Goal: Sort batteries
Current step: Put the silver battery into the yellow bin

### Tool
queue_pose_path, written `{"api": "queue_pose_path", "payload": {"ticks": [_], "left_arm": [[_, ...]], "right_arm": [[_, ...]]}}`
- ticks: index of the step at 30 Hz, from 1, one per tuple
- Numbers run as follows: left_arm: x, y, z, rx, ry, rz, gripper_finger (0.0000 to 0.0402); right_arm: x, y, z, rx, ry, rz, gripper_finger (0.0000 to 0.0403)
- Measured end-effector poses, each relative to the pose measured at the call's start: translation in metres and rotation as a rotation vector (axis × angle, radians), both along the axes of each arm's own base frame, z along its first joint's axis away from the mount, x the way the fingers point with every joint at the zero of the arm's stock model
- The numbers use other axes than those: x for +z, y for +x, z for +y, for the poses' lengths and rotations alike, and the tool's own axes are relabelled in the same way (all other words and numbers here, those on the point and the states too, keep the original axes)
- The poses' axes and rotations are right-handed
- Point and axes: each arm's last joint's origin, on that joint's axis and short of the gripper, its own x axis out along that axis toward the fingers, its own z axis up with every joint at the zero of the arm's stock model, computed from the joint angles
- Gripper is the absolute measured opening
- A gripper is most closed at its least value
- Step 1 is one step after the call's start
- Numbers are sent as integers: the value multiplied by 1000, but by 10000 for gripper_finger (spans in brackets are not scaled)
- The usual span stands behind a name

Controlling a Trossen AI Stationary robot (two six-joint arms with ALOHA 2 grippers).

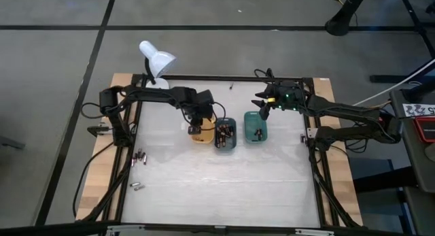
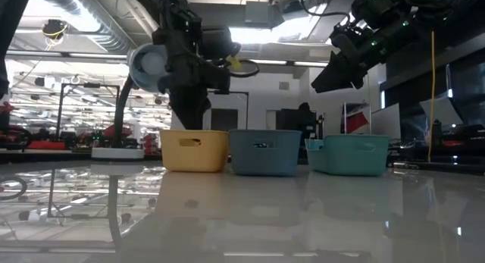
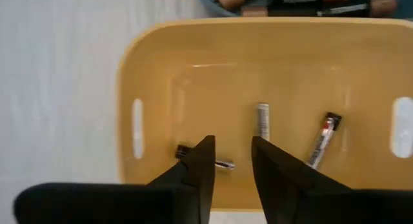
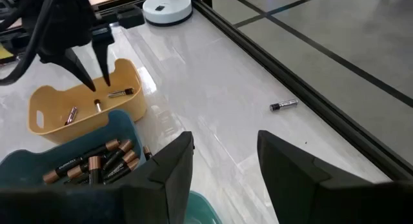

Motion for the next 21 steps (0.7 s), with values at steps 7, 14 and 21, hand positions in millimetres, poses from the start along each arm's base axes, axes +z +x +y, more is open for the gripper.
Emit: {"api": "queue_pose_path", "payload": {"ticks": [7,14,21], "left_arm": [[20,11,7,42,133,-51,117],[58,50,41,423,190,-607,117],[45,63,111,648,94,-694,118]], "right_arm": [[0,0,0,-3,-1,1,172],[1,0,-2,-40,-50,12,172],[2,0,-3,-67,-69,12,172]]}}
